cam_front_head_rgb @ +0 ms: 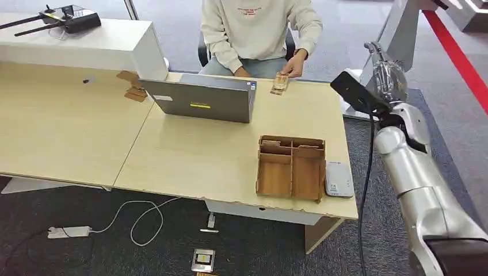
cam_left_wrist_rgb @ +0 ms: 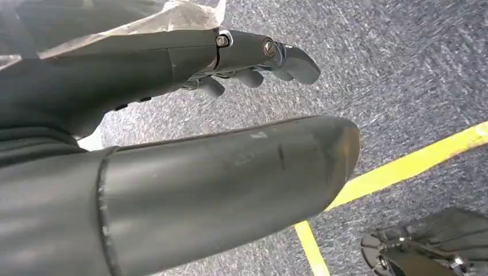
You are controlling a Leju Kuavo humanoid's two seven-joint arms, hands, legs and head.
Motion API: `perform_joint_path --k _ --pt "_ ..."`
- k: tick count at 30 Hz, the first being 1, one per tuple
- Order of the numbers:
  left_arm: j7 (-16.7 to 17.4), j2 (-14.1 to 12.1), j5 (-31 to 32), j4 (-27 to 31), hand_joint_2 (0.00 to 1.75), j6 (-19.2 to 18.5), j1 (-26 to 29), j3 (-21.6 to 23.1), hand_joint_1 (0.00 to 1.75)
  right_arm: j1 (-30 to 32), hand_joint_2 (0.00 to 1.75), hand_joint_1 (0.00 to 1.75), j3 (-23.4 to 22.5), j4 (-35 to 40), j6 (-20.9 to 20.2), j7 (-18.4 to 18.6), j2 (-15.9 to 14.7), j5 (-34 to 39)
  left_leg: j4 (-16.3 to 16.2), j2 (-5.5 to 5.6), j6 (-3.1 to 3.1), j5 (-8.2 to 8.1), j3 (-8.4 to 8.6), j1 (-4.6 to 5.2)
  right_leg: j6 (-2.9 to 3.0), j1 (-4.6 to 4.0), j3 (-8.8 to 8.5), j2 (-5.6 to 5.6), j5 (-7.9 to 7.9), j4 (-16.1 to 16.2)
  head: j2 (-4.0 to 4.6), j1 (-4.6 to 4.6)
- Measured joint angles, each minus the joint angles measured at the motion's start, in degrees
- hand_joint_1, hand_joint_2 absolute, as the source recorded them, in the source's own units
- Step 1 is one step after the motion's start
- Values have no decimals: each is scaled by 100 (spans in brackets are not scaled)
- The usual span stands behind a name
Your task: Pass the card to the sensor for recognition and then transmit it.
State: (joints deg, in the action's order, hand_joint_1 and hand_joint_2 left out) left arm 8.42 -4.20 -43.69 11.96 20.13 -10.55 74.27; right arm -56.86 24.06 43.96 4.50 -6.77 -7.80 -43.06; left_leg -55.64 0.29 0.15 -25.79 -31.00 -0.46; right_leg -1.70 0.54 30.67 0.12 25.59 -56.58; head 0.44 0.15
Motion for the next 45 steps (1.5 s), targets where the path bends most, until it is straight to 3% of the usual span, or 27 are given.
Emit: perform_joint_path --k 8,19,36,45 --pt "61 11 -72 0 0 22 18 0 0 470 175 0 -87 710 -890 747 -306 83 -1 0 0 0 1 -1 0 1 0 0 0 0 0 0" --pt "66 37 -114 0 0 63 20 -2 0 1170 175 0 -173 1601 -1436 1110 -586 227 0 0 -1 -1 0 0 0 1 0 1 0 1 0 0" --pt "26 59 -105 0 0 87 19 -2 0 1880 175 0 -205 2234 -1851 1208 -621 208 2 0 -1 -1 -1 -1 0 0 -2 1 1 1 0 0" --pt "26 70 -114 0 0 90 10 -2 0 2048 175 0 -107 2218 -1842 968 -308 35 3 -1 0 -1 -3 -1 0 0 -1 1 1 0 0 0"
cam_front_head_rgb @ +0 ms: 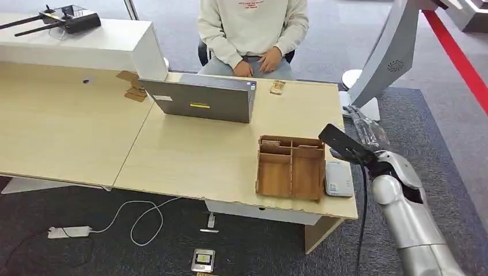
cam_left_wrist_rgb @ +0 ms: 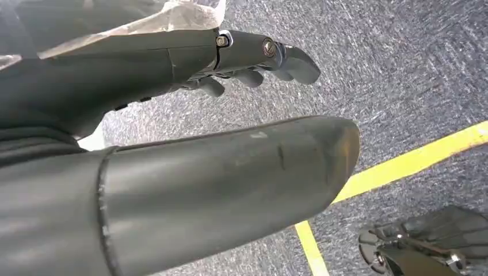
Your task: Pass the card to the sensor for recognition and then transmit it.
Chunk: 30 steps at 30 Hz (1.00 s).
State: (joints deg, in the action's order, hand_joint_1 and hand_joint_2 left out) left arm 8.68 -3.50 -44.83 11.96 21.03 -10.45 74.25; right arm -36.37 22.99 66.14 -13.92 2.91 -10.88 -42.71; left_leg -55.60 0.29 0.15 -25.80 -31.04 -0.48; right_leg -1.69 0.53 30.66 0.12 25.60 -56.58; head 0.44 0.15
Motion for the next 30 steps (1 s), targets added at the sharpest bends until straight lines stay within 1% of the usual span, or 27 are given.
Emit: perform_joint_path --k 14,24,30 --pt "-9 22 -68 0 0 4 0 -4 0 -21 175 0 166 -264 144 -159 423 -85 0 1 0 0 -3 1 -1 0 1 0 1 0 0 0" --pt "-26 22 -101 0 0 2 0 -7 0 -68 175 0 348 -483 177 -205 625 -72 0 1 0 0 -3 0 -1 0 1 0 1 0 0 0" --pt "-31 22 -103 0 0 -2 1 -7 0 -84 175 0 456 -575 177 -210 693 -50 0 1 0 0 -3 1 -1 0 2 0 1 0 0 0"
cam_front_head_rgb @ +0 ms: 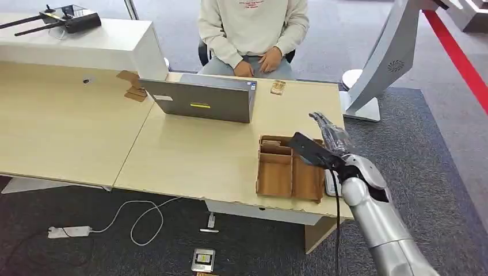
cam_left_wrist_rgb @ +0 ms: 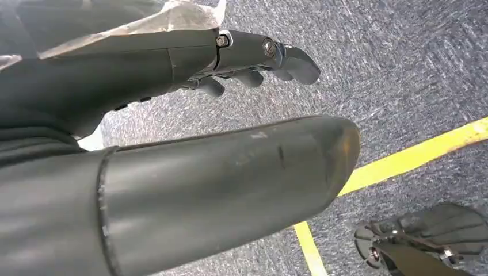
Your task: Pass the card to the sensor for recognition and then transmit it.
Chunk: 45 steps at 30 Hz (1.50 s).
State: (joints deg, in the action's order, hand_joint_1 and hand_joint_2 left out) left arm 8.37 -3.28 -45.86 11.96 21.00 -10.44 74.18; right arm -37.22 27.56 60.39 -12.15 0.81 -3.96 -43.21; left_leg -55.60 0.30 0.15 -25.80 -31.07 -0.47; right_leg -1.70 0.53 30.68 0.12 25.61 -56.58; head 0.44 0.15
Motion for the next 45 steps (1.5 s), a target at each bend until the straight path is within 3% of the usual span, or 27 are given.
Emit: perform_joint_path --k 7,19,45 --pt "-2 0 -15 0 0 2 1 -2 0 -25 175 0 90 -123 70 -2 66 9 0 0 0 0 0 0 0 0 0 0 0 0 0 0" --pt "-20 0 -13 0 0 26 4 -7 0 -156 175 0 129 -630 850 -179 26 -35 -1 0 0 0 1 0 0 0 2 0 0 0 0 0" --pt "-50 2 -13 0 0 77 6 -7 0 -150 175 0 134 -1093 1010 -195 -59 -105 -1 -1 0 0 1 0 0 0 2 0 0 0 0 0"
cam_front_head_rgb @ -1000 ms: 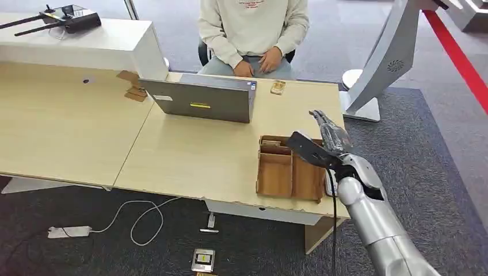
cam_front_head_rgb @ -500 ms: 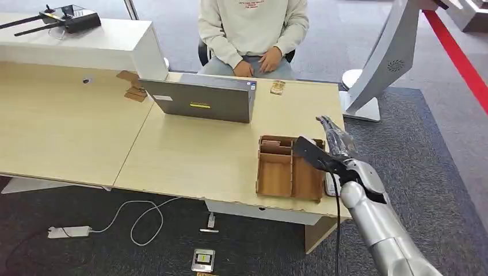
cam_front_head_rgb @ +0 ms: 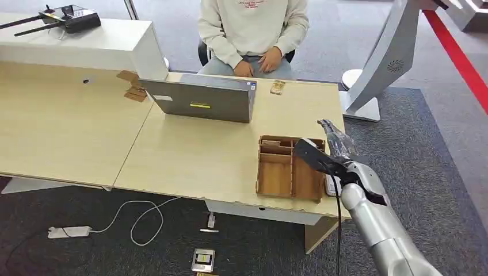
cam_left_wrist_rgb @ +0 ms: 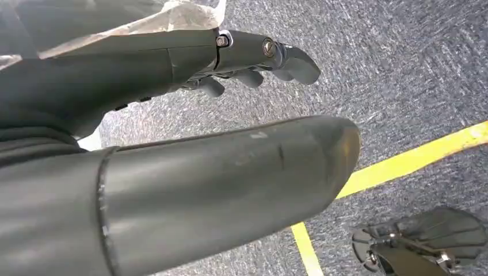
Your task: Pass the card to the sensor for recognition and then transmit it.
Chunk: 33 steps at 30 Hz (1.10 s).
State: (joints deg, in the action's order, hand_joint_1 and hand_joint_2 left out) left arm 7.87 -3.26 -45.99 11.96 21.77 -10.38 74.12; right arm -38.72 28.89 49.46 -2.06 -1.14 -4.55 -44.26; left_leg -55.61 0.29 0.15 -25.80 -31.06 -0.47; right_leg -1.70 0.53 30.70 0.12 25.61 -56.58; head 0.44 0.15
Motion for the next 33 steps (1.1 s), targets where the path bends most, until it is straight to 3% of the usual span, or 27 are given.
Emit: perform_joint_path --k 27,29,30,31,32,33 --pt "-20 0 0 2 0 2 0 0 0 3 175 0 2 -94 81 -109 151 -28 0 0 0 0 -1 0 0 0 0 0 0 0 0 0" --pt "-20 0 0 0 0 2 0 0 0 3 175 28 2 -105 81 -111 164 -28 0 0 0 0 0 0 0 0 0 0 0 0 0 0" --pt "-20 0 0 0 0 4 0 0 0 3 175 105 2 -120 81 -111 168 -28 0 0 0 0 0 0 0 0 0 0 0 0 0 0" --pt "-20 2 0 0 0 22 0 0 0 4 175 155 2 -131 81 -111 170 -28 0 0 0 0 -1 0 0 0 1 0 0 0 0 0" --pt "-20 9 0 0 0 35 0 0 0 2 175 173 2 -147 79 -111 175 -28 0 0 0 0 0 0 0 0 0 0 0 0 0 -2" --pt "-20 9 0 2 0 35 0 0 0 1 175 175 2 -162 79 -111 179 -28 0 0 0 0 0 0 0 0 0 0 0 0 0 0"
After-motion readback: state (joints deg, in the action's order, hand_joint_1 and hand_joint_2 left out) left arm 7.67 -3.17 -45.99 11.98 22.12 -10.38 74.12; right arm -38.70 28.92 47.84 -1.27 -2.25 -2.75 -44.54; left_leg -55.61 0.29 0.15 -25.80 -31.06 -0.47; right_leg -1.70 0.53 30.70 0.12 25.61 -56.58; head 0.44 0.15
